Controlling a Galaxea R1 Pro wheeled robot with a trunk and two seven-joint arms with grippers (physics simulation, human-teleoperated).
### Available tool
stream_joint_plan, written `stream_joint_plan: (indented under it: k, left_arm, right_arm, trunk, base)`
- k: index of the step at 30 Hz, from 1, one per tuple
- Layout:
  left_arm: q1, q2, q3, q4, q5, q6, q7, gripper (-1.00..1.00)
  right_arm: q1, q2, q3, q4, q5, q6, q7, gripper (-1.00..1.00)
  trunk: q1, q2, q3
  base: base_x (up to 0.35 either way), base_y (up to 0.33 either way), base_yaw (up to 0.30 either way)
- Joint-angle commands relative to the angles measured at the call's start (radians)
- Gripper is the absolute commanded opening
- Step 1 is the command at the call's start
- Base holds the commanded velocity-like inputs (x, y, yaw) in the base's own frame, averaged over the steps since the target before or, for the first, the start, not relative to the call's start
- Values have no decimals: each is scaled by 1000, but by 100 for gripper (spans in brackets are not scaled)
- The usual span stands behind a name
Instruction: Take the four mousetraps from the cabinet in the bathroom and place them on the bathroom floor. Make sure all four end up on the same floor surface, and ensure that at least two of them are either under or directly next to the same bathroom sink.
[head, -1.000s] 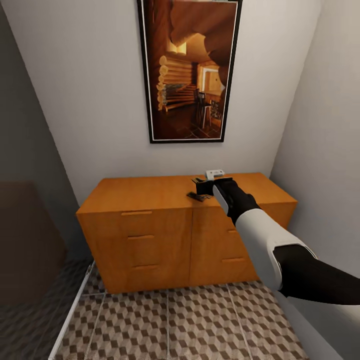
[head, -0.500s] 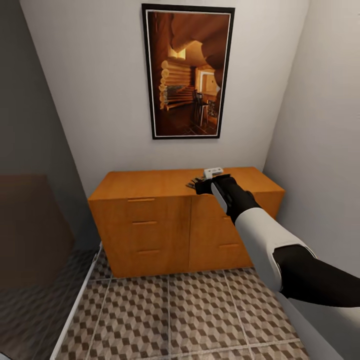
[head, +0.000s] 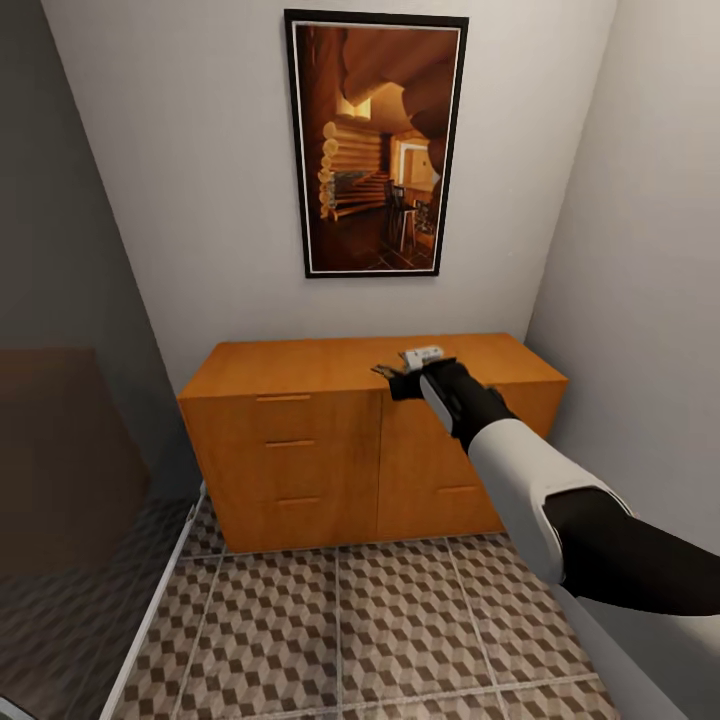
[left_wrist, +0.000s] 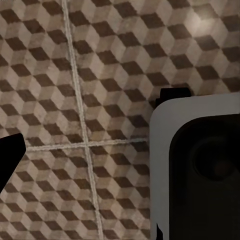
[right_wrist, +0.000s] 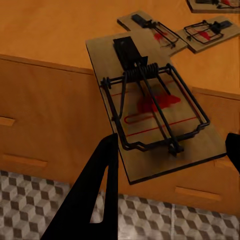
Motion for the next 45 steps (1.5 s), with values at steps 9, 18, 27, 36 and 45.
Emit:
stream_joint_plan:
  k: [9,18,27,36,45]
  left_arm:
    - [-1,0,-4,4,0,-8,0,100]
    - [-1,2,-4,4,1,-7,1,100]
    - [-2,0,-1,2,-2,-8,0,100]
    - [-2,0,1,-58,-3,-15,0,100]
    - [-3,-3,4,-123,1,-16,1,100]
  right_arm:
    - [-1,0,1,21,6,-17,4,-100]
    - [-1,0,1,24,6,-18,4,-100]
    - [-1,0,1,211,7,-184,5,-100]
    - [122,0,1,397,9,-465,12,-100]
    - [412,-17,1,406,20,-713,12,-100]
  trunk:
    - [0,-1,-1]
    - [0,-1,-1]
    - [0,-1,-1]
    - [0,-1,-1]
    - [0,-1,-1]
  base:
    - [-193,0,0]
    - [-236,0,0]
    - [-21,0,0]
    - [-1,0,0]
    - [0,0,0]
